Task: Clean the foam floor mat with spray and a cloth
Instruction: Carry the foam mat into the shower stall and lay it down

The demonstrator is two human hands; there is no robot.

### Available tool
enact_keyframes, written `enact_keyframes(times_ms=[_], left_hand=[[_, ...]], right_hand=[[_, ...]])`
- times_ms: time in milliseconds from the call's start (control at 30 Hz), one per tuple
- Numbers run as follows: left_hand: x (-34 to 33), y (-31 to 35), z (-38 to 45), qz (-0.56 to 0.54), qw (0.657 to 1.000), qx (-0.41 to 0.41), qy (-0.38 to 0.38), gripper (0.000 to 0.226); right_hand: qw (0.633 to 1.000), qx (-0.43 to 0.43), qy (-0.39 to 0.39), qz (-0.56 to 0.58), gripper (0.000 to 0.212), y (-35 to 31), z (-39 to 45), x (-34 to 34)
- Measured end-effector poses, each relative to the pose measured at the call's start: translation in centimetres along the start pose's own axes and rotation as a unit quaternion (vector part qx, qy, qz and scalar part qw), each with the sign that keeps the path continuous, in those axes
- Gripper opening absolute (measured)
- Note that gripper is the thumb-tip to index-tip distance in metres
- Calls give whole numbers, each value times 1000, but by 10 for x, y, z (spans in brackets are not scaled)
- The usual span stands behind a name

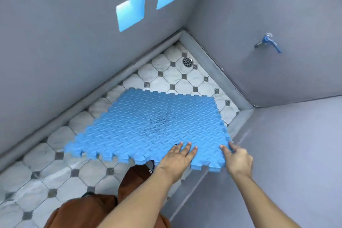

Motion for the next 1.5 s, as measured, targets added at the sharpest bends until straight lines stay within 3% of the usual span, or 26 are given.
enact_keyframes(times_ms=[100, 300, 467, 700, 933, 1033, 1167, 1233, 1300, 1500], left_hand=[[-5, 5, 44, 51, 998, 2, -29, 72], [-11, -10, 120, 117, 990, 8, -81, 69], [-21, -40, 170, 177, 975, -23, -131, 74], [-83, -91, 239, 289, 944, -71, -139, 76], [-155, -185, 301, 263, 947, -85, -164, 71], [-158, -246, 327, 252, 960, -25, -118, 74], [-137, -346, 352, 249, 945, 197, -80, 105], [-129, -382, 357, 214, 938, 257, -92, 115], [-132, -404, 364, 189, 944, 253, -93, 120], [-113, -398, 369, 191, 953, 214, -96, 116]], right_hand=[[999, -35, 25, 34, 50, 28, 35, 6], [987, -95, 49, 122, 50, 59, 96, -18], [988, -103, 9, 117, 48, 80, 145, -65], [993, -112, 18, 45, 42, 110, 205, -161], [987, -150, 40, 40, 51, 139, 252, -285], [985, -167, 30, -11, 62, 154, 266, -336], [985, -171, 28, 2, 66, 170, 278, -386], [986, -164, 31, 13, 76, 174, 281, -403], [987, -161, 24, 9, 90, 173, 283, -416], [980, -192, -50, -8, 97, 159, 281, -405]])
Point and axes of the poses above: each hand's wrist, its own z-axis towards the middle knuckle, its own x-axis out of the back of the hand, y = z × x, the point moved 4 cm from there along z, towards the middle knuckle
